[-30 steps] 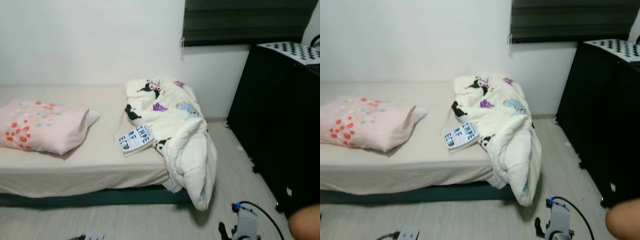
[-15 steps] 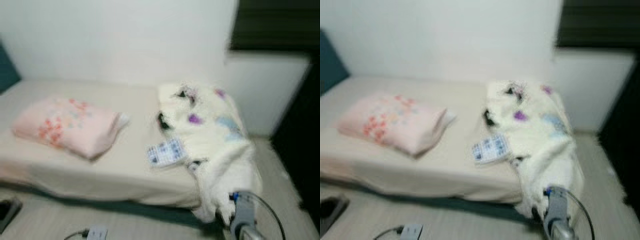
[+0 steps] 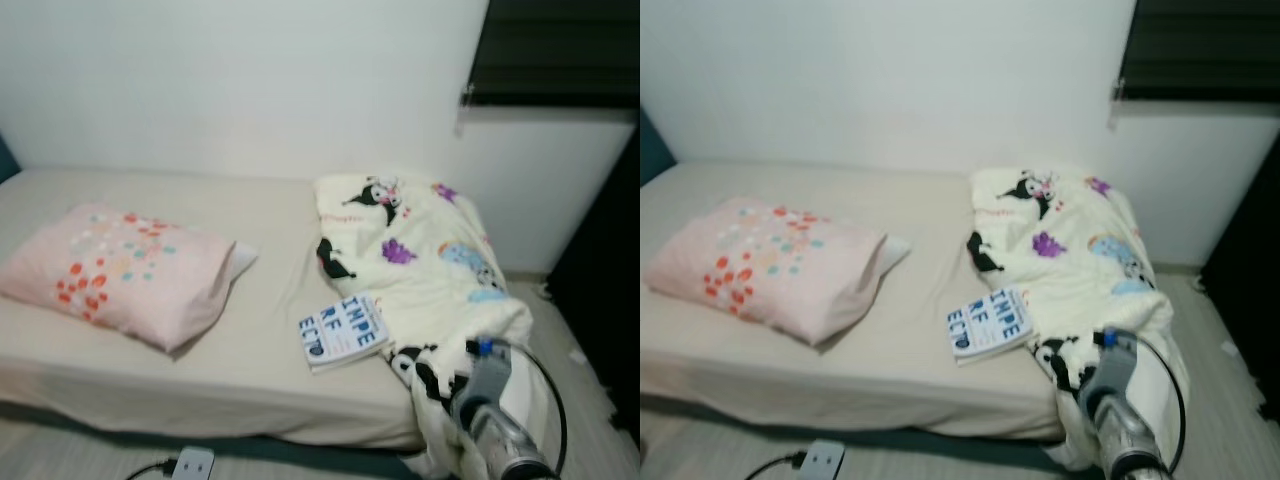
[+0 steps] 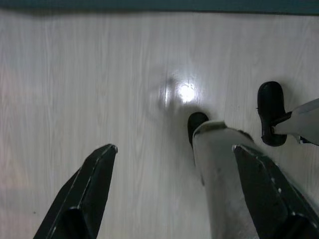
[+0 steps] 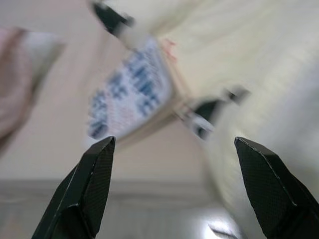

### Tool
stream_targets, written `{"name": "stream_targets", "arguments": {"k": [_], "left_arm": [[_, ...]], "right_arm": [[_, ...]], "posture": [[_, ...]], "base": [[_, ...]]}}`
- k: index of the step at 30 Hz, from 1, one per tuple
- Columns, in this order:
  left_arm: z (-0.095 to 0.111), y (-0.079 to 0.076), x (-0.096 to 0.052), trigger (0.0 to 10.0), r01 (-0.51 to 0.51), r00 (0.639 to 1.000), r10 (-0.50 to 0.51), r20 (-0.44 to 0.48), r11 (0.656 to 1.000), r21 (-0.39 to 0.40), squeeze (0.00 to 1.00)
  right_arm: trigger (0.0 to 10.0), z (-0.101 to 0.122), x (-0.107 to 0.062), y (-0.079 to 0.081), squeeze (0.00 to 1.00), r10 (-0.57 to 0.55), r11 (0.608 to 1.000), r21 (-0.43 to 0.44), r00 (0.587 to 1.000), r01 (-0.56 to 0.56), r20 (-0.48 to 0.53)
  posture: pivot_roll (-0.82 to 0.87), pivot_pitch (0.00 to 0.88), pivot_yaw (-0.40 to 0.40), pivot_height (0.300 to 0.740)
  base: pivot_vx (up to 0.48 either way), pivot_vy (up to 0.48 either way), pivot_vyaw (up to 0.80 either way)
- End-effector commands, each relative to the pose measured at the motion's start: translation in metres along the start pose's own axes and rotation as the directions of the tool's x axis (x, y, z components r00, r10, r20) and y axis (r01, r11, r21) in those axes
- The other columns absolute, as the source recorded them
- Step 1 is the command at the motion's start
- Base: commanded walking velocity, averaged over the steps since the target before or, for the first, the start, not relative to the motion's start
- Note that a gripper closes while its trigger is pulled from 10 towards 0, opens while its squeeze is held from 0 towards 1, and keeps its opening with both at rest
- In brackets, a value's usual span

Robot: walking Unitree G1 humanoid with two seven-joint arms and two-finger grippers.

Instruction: Clean up the room

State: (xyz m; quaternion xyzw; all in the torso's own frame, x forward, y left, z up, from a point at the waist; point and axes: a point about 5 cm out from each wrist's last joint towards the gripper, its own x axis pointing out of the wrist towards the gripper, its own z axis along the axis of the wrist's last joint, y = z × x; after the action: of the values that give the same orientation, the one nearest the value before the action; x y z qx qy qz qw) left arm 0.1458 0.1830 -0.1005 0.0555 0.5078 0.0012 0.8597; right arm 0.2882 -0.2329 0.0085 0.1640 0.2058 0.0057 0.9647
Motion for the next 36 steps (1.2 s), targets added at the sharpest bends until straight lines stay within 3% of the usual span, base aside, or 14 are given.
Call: {"name": "stream_targets", "arguments": {"k": [1,9,19,20,22,23,24,26,29,30,31,33,34,36], "left_arm": [[-0.007,0.003,-0.001,10.0,-0.006,1.0,0.006,-0.025,1.0,-0.002,0.0],[-0.008,0.002,-0.001,10.0,-0.009,1.0,0.009,-0.026,1.0,0.001,0.0],[-0.005,0.001,-0.001,10.0,-0.012,1.0,0.012,0.015,0.998,-0.056,0.0],[0.03,0.004,0.003,10.0,-0.001,0.994,0.009,0.113,0.998,-0.063,0.0],[0.076,0.008,0.003,10.0,0.014,0.967,0.007,0.255,0.996,-0.084,0.0],[0.076,0.008,0.003,10.0,0.014,0.967,0.007,0.255,0.996,-0.084,0.0],[0.097,0.01,0.002,10.0,0.023,0.945,0.016,0.326,0.993,-0.116,0.0],[0.113,0.011,-0.001,10.0,0.041,0.914,0.035,0.403,0.983,-0.178,0.0],[0.12,0.011,-0.005,10.0,0.075,0.877,0.055,0.477,0.965,-0.251,0.0],[0.148,0.023,-0.01,10.0,0.078,0.835,0.088,0.543,0.958,-0.275,0.0],[0.148,0.023,-0.01,10.0,0.078,0.835,0.088,0.543,0.958,-0.275,0.0],[0.194,0.042,-0.025,10.0,0.103,0.754,0.13,0.644,0.945,-0.311,0.0],[0.194,0.042,-0.025,10.0,0.103,0.754,0.13,0.644,0.945,-0.311,0.0],[0.214,0.054,-0.035,10.0,0.127,0.694,0.149,0.704,0.938,-0.323,0.0]], "right_arm": [[10.0,0.005,0.004,0.012,0.0,0.087,0.996,0.031,0.996,-0.088,0.029],[10.0,0.027,0.015,0.046,0.0,0.309,0.95,0.011,0.947,-0.311,0.09],[10.0,0.035,0.02,0.055,0.0,0.338,0.94,0.018,0.937,-0.341,0.094],[10.0,0.038,0.021,0.055,0.0,0.334,0.941,0.027,0.937,-0.338,0.106],[10.0,0.045,0.022,0.054,0.0,0.327,0.942,0.039,0.936,-0.335,0.126],[10.0,0.045,0.022,0.054,0.0,0.327,0.942,0.039,0.936,-0.335,0.126],[10.0,0.048,0.022,0.053,0.0,0.326,0.941,0.043,0.935,-0.334,0.136],[10.0,0.054,0.022,0.052,0.0,0.323,0.942,0.049,0.934,-0.333,0.152],[10.0,0.062,0.023,0.05,0.0,0.317,0.942,0.056,0.933,-0.331,0.171],[10.0,0.066,0.023,0.049,0.0,0.314,0.942,0.063,0.932,-0.33,0.183],[10.0,0.066,0.023,0.049,0.0,0.314,0.942,0.063,0.932,-0.33,0.183],[10.0,0.073,0.024,0.048,0.0,0.307,0.942,0.075,0.931,-0.327,0.2],[10.0,0.073,0.024,0.048,0.0,0.307,0.942,0.075,0.931,-0.327,0.2],[10.0,0.081,0.024,0.045,0.0,0.29,0.944,0.094,0.931,-0.317,0.222]], "posture": [[-0.06,0.0,0.007,0.695],[-0.06,0.0,-0.003,0.66],[-0.05,0.0,-0.008,0.63],[-0.05,0.0,-0.012,0.625],[-0.05,0.0,-0.014,0.615],[-0.05,0.0,-0.014,0.615],[-0.04,0.0,-0.013,0.61],[-0.04,0.0,-0.015,0.6],[-0.04,0.0,-0.016,0.59],[-0.03,0.0,-0.015,0.585],[-0.03,0.0,-0.015,0.585],[-0.02,0.0,-0.012,0.575],[-0.02,0.0,-0.012,0.575],[0.0,0.0,-0.003,0.565]], "base": [[0.0,0.0,0.0],[0.0,0.0,0.0],[0.0,0.0,0.0],[0.0,0.0,0.0],[0.0,0.0,0.0],[0.0,0.0,0.0],[0.0,0.0,0.0],[0.0,0.0,0.0],[0.0,0.0,0.0],[0.0,0.0,0.0],[0.0,0.0,0.0],[0.0,0.0,0.0],[0.0,0.0,0.0],[0.0,0.0,0.0]]}}
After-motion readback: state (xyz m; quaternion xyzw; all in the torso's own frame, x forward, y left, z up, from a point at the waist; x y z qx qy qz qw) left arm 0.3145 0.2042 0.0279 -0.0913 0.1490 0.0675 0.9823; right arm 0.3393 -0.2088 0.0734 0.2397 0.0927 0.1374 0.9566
